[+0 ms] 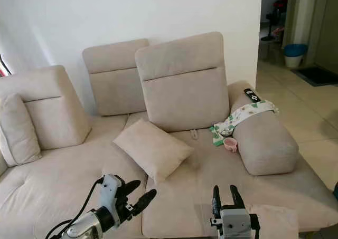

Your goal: Move the pillow to the sofa from floor

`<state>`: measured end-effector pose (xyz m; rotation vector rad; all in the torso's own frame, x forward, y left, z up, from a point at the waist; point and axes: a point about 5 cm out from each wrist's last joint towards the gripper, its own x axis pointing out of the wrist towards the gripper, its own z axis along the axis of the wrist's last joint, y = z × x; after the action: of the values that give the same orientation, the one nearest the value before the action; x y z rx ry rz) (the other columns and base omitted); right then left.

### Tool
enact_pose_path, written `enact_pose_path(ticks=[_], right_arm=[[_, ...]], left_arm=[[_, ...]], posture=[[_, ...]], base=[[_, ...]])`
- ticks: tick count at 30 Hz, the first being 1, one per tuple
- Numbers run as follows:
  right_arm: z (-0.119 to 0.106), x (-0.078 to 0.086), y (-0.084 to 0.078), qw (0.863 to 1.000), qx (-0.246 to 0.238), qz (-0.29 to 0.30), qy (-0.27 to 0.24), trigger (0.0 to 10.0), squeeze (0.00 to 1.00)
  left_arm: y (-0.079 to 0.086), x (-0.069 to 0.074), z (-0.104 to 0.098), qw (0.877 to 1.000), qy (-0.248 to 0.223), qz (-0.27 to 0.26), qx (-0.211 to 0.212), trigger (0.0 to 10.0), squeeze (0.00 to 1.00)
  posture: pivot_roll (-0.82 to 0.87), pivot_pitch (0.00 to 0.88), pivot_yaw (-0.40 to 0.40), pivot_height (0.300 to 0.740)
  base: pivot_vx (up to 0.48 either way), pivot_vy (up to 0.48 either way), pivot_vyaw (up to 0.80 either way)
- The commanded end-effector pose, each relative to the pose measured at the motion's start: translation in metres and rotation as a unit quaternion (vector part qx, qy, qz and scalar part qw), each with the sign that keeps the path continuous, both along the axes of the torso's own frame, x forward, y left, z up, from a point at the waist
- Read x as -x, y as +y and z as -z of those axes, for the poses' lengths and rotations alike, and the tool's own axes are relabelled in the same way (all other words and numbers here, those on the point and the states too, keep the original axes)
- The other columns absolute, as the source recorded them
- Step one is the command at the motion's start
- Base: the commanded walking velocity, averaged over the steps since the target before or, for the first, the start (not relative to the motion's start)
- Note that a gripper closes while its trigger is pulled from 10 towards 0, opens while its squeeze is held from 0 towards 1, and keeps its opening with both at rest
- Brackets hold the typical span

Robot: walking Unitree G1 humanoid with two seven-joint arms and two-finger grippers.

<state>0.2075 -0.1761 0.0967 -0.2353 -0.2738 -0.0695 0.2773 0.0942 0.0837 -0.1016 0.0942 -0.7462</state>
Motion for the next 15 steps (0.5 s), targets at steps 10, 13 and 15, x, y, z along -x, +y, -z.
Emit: enact_pose_path(ticks=[10, 13, 15], right_arm=[[0.007, -0.008, 0.014, 0.997, -0.001, -0.070, 0.023, 10.0, 0.00], [0.008, -0.021, 0.024, 0.993, -0.001, -0.117, 0.030, 10.0, 0.00], [0.007, -0.028, 0.028, 0.990, 0.001, -0.137, 0.032, 10.0, 0.00]], left_arm=[[0.020, 0.010, 0.006, 0.999, 0.007, -0.050, -0.008, 10.0, 0.00], [0.036, 0.019, 0.008, 0.995, 0.005, -0.096, -0.010, 10.0, 0.00], [0.042, 0.024, 0.008, 0.993, 0.003, -0.116, -0.010, 10.0, 0.00]], posture=[[-0.01, 0.011, 0.142, 0.740], [0.10, 0.000, 0.087, 0.740], [0.15, 0.000, 0.062, 0.740]], base=[[0.000, 0.000, 0.00], [0.000, 0.000, 0.00], [0.000, 0.000, 0.00]])
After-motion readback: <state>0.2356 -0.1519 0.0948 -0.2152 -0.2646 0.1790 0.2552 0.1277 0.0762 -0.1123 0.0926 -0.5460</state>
